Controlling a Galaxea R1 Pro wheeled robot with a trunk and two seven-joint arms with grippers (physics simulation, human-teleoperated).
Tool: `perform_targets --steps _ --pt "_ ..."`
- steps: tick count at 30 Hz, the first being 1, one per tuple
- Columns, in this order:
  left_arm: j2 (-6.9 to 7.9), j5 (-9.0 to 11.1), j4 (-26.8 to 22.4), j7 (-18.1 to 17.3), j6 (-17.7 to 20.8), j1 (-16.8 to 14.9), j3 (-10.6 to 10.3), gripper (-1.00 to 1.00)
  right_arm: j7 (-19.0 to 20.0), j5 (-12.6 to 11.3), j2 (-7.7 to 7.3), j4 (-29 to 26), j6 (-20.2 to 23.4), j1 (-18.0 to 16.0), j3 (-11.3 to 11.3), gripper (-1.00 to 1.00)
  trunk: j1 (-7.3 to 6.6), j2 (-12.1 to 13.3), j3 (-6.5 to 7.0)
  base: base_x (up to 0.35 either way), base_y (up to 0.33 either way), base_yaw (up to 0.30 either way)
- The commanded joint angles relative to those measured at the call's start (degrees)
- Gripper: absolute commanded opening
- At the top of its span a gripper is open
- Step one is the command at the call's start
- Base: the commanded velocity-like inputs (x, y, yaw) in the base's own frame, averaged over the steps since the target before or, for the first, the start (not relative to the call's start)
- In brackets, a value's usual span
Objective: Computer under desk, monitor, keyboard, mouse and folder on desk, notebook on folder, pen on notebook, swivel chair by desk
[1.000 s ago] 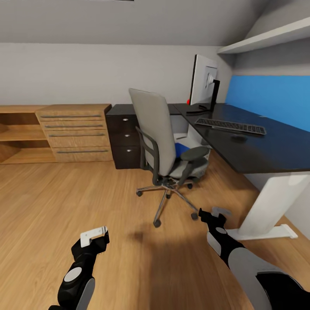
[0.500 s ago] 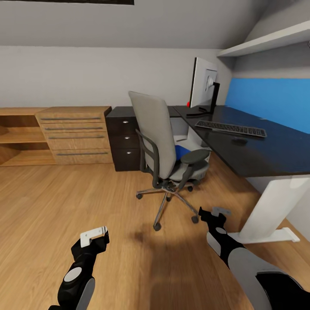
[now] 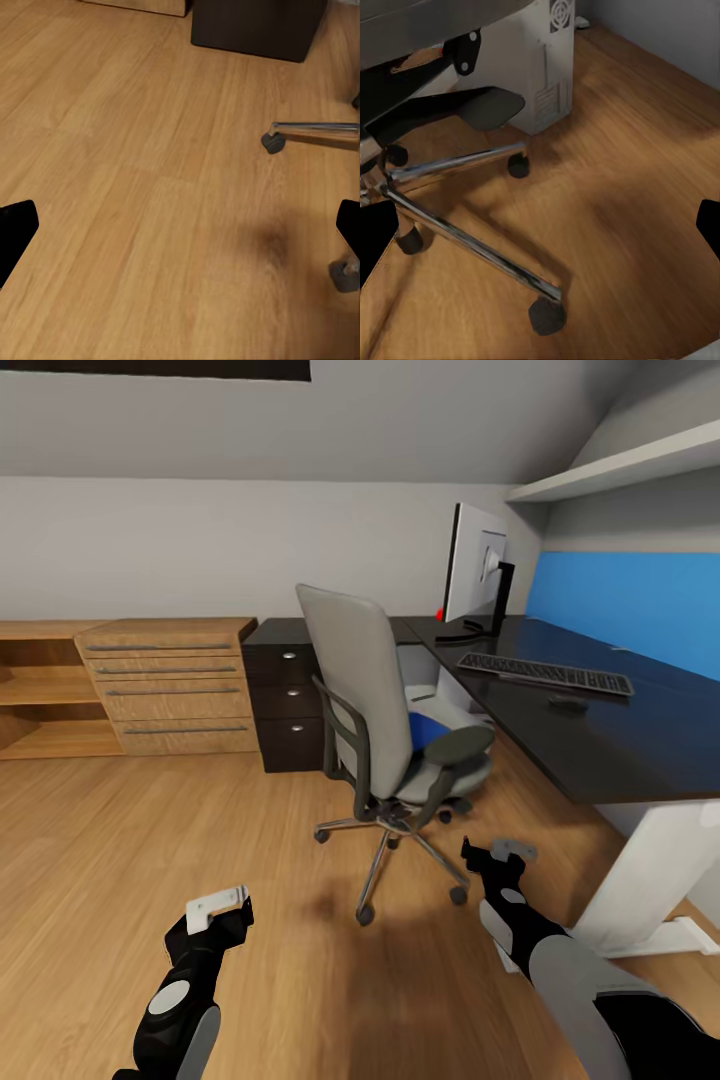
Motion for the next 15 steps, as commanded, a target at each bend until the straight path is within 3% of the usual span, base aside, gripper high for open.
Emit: perform_targets --steps 1,15 --pt "0.01 0.5 -0.1 0.5 0.1 0.0 -0.1 1.0 -0.1 -0.4 0.0 0.0 -0.2 0.0 0.2 1.0 0.02 0.0 0.03 0.318 0.0 0.0" --pt "0.01 0.4 0.0 0.5 0.2 0.0 -0.1 1.0 -0.1 -0.3 0.01 0.0 -0.2 0.0 0.2 1.0 0.02 0.0 0.14 0.314 -0.028 0.0"
